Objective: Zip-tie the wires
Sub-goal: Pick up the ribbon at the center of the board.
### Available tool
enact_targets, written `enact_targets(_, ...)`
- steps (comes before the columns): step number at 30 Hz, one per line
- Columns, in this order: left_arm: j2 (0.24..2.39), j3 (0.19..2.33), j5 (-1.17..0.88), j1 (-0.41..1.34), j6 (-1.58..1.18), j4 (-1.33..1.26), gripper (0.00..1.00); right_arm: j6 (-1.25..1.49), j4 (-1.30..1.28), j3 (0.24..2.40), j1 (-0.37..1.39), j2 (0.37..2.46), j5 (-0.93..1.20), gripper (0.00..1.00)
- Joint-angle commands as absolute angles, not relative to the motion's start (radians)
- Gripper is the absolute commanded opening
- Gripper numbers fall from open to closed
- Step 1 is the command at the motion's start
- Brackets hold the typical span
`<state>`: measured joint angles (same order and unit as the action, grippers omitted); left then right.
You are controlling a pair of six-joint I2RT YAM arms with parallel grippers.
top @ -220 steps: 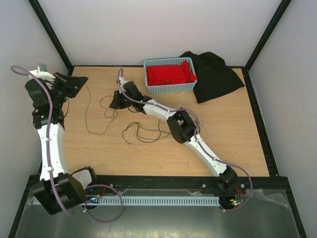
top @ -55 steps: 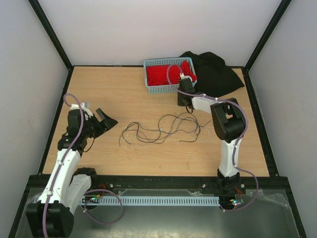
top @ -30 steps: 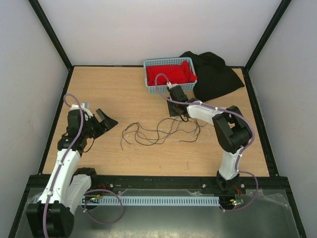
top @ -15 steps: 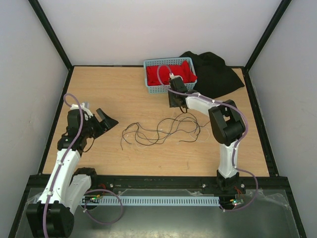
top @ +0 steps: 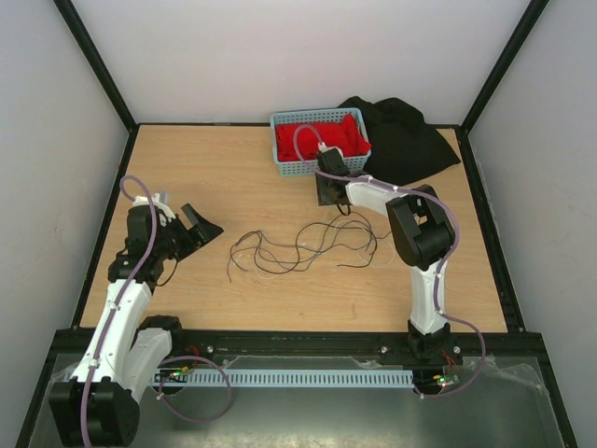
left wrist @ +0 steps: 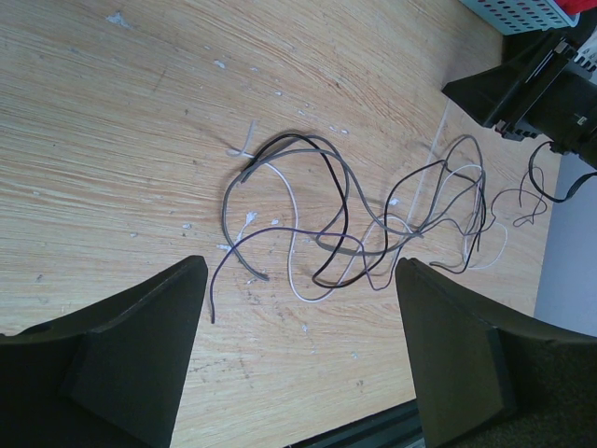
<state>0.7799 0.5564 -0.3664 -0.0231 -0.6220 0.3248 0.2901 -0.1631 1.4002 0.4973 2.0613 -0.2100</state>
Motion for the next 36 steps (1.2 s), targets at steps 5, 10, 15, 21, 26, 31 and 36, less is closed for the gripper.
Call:
enact_targets(5, 0.784, 0.585, -0.380, -0.031, -0.619, 0.320, 0.84, 0.306, -0.180, 1.435, 0.485, 2.115, -0.212, 0.45)
enact_targets(10, 0.784, 0.583, -0.382, -0.032, -0.620, 0.321, 0.85, 0.305, -0.180, 1.429, 0.483, 2.121, -0.248, 0.44)
enact_targets(15, 0.784, 0.582, -0.383, -0.032, -0.618, 0.321, 0.85, 0.299, -0.181, 1.427, 0.485, 2.131, -0.260, 0.41)
enact_targets(21, 0.782, 0.582, -0.388, -0.034, -0.618, 0.319, 0.85, 0.302, -0.182, 1.411, 0.484, 2.120, -0.235, 0.25)
enact_targets(26, 0.798, 0.590, -0.426, -0.038, -0.617, 0.262, 0.84, 0.311, -0.171, 1.426, 0.486, 2.100, -0.173, 0.14)
enact_targets(31, 0.881, 0.665, -0.547, -0.038, -0.587, 0.176, 0.83, 0.303, -0.096, 1.483, 0.499, 2.067, -0.090, 0.06)
enact_targets(36, 0.981, 0.747, -0.668, -0.038, -0.570, 0.109, 0.81, 0.311, 0.020, 1.540, 0.525, 2.024, -0.024, 0.02)
